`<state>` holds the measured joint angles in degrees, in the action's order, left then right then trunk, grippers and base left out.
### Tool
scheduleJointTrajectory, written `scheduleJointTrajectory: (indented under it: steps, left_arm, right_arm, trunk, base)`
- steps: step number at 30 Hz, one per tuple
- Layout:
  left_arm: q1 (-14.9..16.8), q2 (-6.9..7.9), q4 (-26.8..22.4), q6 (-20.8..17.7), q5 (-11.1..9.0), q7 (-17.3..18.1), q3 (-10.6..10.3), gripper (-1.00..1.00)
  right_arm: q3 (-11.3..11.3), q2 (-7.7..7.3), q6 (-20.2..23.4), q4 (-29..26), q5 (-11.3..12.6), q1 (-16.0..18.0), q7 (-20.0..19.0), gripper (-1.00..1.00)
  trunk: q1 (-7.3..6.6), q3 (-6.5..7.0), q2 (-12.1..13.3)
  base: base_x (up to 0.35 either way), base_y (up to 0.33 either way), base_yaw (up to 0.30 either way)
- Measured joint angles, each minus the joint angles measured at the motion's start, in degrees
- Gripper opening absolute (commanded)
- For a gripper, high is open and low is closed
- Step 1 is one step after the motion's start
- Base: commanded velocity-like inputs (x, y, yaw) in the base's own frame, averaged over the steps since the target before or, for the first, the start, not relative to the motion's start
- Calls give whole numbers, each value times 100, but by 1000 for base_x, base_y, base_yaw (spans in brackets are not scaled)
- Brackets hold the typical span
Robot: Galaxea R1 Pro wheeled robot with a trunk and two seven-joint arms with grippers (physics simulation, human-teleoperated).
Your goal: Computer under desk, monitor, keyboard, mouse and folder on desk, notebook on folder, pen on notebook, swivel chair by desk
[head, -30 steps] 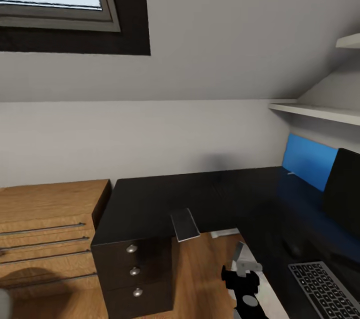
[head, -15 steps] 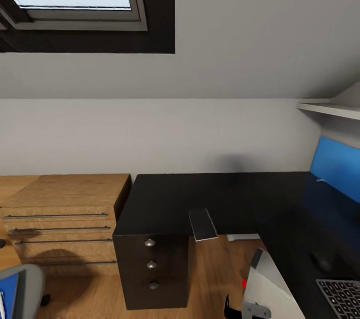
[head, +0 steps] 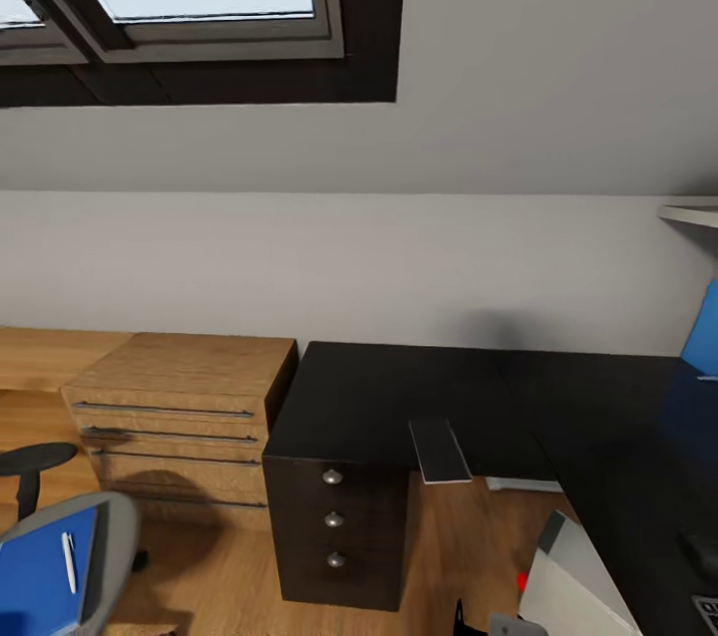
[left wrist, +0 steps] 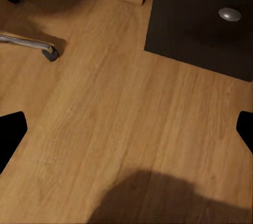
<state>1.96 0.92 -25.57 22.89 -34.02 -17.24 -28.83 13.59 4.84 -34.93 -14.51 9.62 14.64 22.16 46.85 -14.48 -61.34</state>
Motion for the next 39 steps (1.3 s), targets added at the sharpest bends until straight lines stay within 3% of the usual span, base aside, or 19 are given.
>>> scheduleJointTrajectory:
  steps: [6, 21, 39]
  left_arm:
    - [0, -2, 3, 88, 4, 3, -11, 100]
    - [1, -2, 95, 86, 1, 27, -48, 100]
    - [0, -2, 123, 77, -8, 29, -55, 100]
  right_arm:
    - [5, 2, -7, 124, -2, 0, -3, 100]
    - [-6, -9, -67, 115, -7, -1, -190, 100]
    - [20, 10, -218, 136, -65, 0, -186, 100]
  trunk:
    - [0, -21, 0]
    - [0, -37, 0]
    - [0, -114, 0]
  base:
    - [0, 0, 220]
    - [0, 0, 20]
    - [0, 0, 240]
